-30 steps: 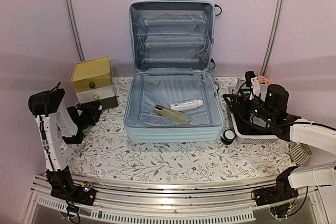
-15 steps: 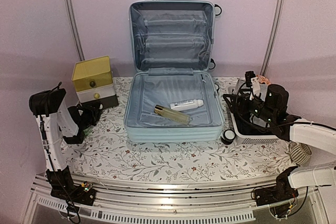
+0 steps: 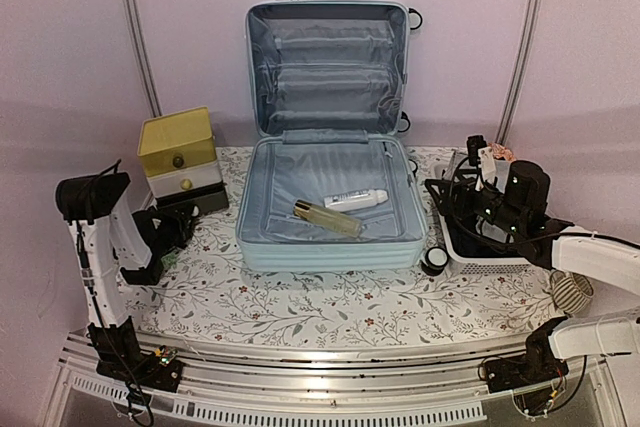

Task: Open, take out, and arrange the luggage
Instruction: Open the drawer of the storage box.

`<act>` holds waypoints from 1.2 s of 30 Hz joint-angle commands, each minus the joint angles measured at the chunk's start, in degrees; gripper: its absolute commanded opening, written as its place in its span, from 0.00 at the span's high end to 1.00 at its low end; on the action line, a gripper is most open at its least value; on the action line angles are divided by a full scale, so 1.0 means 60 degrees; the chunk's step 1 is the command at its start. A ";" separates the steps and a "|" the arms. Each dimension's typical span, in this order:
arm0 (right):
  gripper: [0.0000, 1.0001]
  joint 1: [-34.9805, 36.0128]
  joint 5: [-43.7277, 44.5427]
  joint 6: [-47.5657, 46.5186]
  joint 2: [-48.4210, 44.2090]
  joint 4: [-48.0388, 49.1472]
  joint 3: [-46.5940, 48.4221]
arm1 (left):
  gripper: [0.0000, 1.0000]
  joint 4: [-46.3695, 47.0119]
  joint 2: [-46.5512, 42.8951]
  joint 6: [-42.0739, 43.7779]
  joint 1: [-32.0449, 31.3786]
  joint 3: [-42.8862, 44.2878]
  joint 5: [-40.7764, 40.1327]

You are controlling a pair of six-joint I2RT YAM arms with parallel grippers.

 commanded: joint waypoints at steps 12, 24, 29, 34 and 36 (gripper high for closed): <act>0.01 0.0038 -0.0145 0.0112 -0.0176 0.0053 0.0045 | 0.73 0.1334 -0.0195 -0.0253 -0.0992 -0.2331 -0.0211; 0.01 0.0049 -0.0234 0.0156 -0.0234 0.0017 0.0021 | 0.71 0.2233 -0.0247 -0.0364 -0.1647 -0.3466 -0.0931; 0.01 0.0041 -0.0355 0.0163 -0.0214 0.0006 0.0046 | 0.60 0.2625 -0.0079 -0.0438 -0.1696 -0.3694 -0.0969; 0.01 0.0044 -0.0363 0.0159 -0.0217 -0.0036 0.0080 | 0.33 0.2600 -0.0418 -0.0301 -0.1706 -0.4019 -0.1098; 0.01 0.0038 -0.0372 0.0171 -0.0202 -0.0044 0.0101 | 0.27 0.2513 -0.0593 -0.0272 -0.1724 -0.4146 -0.1108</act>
